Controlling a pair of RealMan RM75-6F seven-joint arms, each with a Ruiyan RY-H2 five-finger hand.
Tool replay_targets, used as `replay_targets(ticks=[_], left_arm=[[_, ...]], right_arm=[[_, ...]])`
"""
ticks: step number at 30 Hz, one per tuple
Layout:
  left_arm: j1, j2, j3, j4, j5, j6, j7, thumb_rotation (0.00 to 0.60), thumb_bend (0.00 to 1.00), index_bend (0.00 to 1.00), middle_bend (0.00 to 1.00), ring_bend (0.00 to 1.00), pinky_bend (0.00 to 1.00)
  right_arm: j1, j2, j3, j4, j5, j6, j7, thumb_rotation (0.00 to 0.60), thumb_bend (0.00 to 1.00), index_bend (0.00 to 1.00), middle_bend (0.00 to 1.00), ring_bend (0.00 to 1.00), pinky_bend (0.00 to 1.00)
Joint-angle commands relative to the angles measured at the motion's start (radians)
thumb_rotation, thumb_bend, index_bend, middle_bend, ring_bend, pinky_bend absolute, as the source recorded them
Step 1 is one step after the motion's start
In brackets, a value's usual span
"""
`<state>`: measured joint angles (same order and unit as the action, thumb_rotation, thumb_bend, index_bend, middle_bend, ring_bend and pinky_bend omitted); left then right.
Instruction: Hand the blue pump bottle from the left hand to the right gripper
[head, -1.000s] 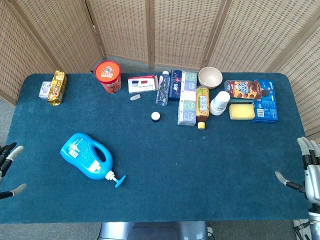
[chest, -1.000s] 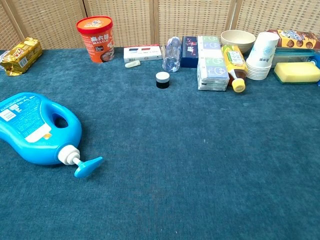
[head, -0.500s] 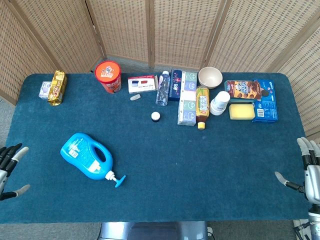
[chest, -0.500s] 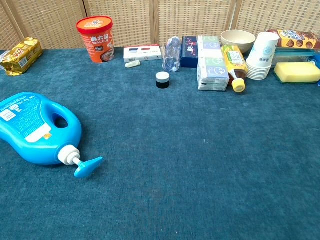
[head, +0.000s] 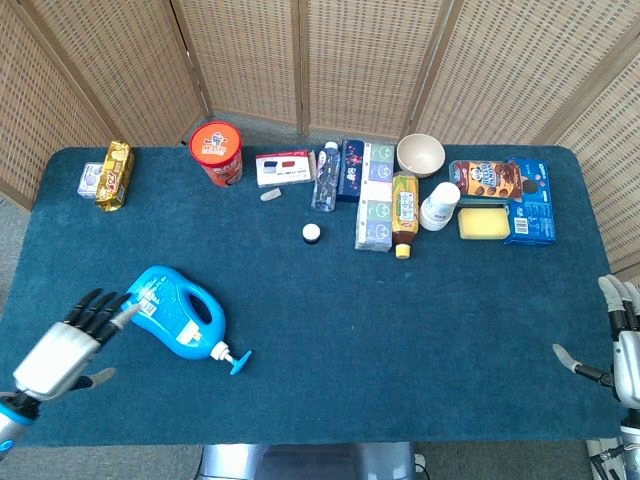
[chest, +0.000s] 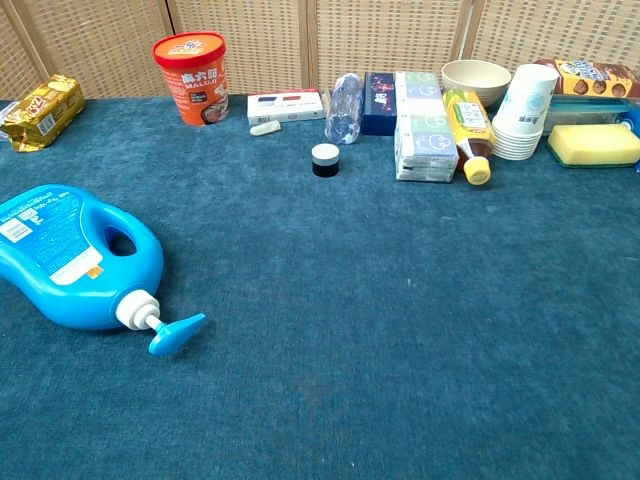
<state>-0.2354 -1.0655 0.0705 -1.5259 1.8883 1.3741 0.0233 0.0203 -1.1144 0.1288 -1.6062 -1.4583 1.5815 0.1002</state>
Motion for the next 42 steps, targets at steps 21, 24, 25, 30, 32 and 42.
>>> replay_targets(ticks=[21, 24, 25, 30, 32, 42], left_arm=[[-0.212, -0.314, -0.1, -0.129, -0.145, -0.507, 0.642, 0.6, 0.0, 0.0, 0.0, 0.0, 0.01], [-0.226, -0.342, -0.12, -0.13, -0.192, -0.535, 0.686, 0.6, 0.0, 0.0, 0.0, 0.0, 0.01], [-0.232, -0.353, -0.127, -0.131, -0.213, -0.546, 0.705, 0.6, 0.0, 0.0, 0.0, 0.0, 0.01], [-0.25, -0.379, -0.144, -0.149, -0.282, -0.572, 0.789, 0.6, 0.0, 0.05, 0.0, 0.0, 0.08], [-0.256, -0.386, -0.146, -0.152, -0.306, -0.58, 0.826, 0.6, 0.0, 0.09, 0.02, 0.02, 0.12], [-0.273, -0.423, -0.131, -0.151, -0.389, -0.569, 1.01, 0.6, 0.12, 0.39, 0.29, 0.22, 0.39]], right_arm=[[-0.005, 0.019, 0.007, 0.006, 0.012, -0.008, 0.06, 0.497, 0.0, 0.0, 0.02, 0.0, 0.0], [-0.004, 0.02, 0.008, 0.007, 0.013, -0.01, 0.064, 0.497, 0.0, 0.0, 0.02, 0.0, 0.0], [-0.004, 0.02, 0.008, 0.009, 0.015, -0.012, 0.068, 0.497, 0.0, 0.0, 0.02, 0.0, 0.0], [-0.001, 0.02, 0.009, 0.014, 0.018, -0.019, 0.073, 0.496, 0.0, 0.0, 0.02, 0.0, 0.0], [-0.002, 0.02, 0.01, 0.014, 0.018, -0.019, 0.075, 0.497, 0.0, 0.0, 0.02, 0.0, 0.0], [-0.004, 0.025, 0.009, 0.013, 0.015, -0.019, 0.099, 0.496, 0.0, 0.0, 0.03, 0.0, 0.0]])
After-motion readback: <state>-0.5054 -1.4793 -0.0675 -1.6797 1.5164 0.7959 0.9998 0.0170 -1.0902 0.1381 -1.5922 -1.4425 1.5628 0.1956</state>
